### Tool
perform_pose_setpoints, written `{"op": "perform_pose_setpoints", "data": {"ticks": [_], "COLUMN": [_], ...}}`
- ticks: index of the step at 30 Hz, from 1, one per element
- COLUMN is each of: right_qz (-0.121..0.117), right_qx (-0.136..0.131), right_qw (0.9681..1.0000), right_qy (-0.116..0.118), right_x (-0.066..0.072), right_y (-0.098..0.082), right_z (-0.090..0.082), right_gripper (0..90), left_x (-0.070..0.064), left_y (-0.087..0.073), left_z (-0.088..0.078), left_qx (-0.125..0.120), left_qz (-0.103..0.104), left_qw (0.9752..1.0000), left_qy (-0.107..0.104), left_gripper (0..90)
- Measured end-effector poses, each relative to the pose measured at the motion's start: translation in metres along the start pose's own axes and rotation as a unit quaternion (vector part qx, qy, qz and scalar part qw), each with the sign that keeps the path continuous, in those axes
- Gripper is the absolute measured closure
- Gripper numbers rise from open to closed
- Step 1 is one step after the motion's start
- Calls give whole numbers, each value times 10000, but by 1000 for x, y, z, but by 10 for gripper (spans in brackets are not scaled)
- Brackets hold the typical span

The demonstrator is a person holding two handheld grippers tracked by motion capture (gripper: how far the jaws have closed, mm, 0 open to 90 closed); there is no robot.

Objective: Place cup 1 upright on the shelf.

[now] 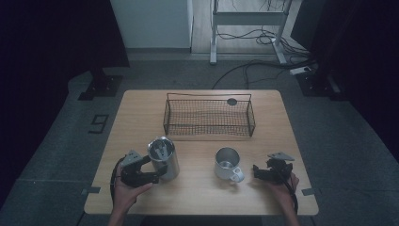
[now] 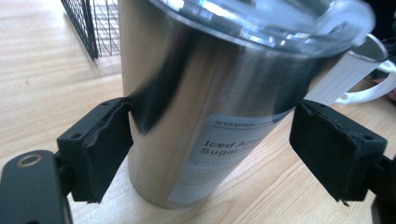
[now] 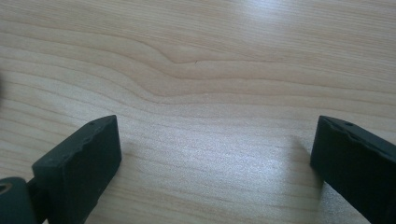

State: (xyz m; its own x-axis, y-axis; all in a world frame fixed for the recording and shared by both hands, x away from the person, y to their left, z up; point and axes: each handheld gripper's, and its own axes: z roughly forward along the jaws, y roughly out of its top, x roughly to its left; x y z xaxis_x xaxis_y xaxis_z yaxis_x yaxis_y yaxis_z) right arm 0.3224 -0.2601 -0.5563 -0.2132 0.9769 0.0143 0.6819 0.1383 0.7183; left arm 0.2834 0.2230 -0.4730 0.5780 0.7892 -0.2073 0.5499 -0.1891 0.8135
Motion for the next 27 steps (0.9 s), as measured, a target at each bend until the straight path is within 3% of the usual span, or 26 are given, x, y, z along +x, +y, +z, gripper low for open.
{"op": "perform_pose_setpoints", "data": {"ticks": [3, 5, 10, 13, 17, 20, 24, 27], "right_qz": [1, -2, 1, 1, -6, 1, 1, 0], "right_qx": [-1, -1, -1, -1, -3, -1, 0, 0], "right_qw": [10000, 10000, 10000, 10000, 10000, 10000, 10000, 10000], "right_qy": [0, -1, 1, 1, 0, 0, 0, 0], "right_x": [0, 0, 0, 0, 0, 0, 0, 0], "right_y": [0, 0, 0, 0, 0, 0, 0, 0], "right_z": [0, 0, 0, 0, 0, 0, 0, 0], "right_gripper": [16, 16, 17, 16, 16, 16, 16, 16], "left_x": [0, 0, -4, -5, -6, -9, -11, -11], "left_y": [1, 2, 6, 8, 12, 13, 16, 15], "left_z": [1, 3, 9, 12, 21, 28, 39, 45], "left_qx": [14, 81, -1, -76, 3, -127, -37, -51], "left_qz": [-41, -54, 138, 143, 64, 170, 310, 415], "left_qw": [10000, 9999, 9998, 9997, 9995, 9988, 9976, 9971], "left_qy": [22, 67, 123, 195, 306, 437, 622, 630], "left_gripper": [119, 37, 14, 0, 0, 0, 0, 0]}}
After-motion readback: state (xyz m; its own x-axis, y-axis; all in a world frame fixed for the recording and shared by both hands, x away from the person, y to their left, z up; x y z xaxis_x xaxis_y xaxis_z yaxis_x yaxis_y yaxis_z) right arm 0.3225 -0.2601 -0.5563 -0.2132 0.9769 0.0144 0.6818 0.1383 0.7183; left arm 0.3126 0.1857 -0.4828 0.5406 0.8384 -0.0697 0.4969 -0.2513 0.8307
